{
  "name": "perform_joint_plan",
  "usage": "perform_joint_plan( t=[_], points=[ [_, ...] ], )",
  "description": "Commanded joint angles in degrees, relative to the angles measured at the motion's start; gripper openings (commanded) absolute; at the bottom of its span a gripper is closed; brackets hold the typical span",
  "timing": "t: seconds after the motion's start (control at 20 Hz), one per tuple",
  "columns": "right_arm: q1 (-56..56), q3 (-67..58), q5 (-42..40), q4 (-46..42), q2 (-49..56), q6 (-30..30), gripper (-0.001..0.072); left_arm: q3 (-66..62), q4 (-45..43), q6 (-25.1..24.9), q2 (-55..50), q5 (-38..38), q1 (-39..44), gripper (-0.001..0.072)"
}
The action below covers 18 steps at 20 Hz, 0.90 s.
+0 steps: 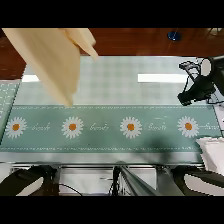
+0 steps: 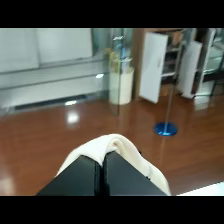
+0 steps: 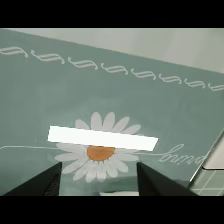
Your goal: Fold the shirts.
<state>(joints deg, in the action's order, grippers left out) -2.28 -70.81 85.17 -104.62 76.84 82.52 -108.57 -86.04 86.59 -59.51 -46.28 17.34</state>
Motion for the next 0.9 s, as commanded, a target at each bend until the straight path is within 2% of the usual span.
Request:
perform_joint_plan(
  t=[0.0, 0.25, 0.45, 0.65, 0.85],
  points=[
    [-0.02, -0.02, 3.28, -0.92, 0.02, 0.44, 0.0512, -0.5, 0.13, 0.04, 1.46, 0.13, 5.77, 0.0026],
    [-0.02, -0.02, 3.02, -0.92, 0.02, 0.44, 0.0512, 1.11, 0.13, 0.04, -1.57, -0.13, 15.13, 0.0026],
    [-0.02, -0.02, 2.29, -0.76, 0.02, 0.46, 0.0512, 1.11, 0.13, 0.04, -8.04, -3.82, 20.52, 0.0026],
    [-0.02, -0.02, 0.35, -0.74, 0.02, 0.94, 0.0512, 1.22, 0.37, 0.09, -17.18, -7.17, 25.66, 0.0026],
    [-0.02, -0.02, -1.44, -0.72, 0.02, 1.36, 0.0512, 1.22, 3.8, 0.02, -30.86, -12.85, 30.23, 0.0027]
  ],
)
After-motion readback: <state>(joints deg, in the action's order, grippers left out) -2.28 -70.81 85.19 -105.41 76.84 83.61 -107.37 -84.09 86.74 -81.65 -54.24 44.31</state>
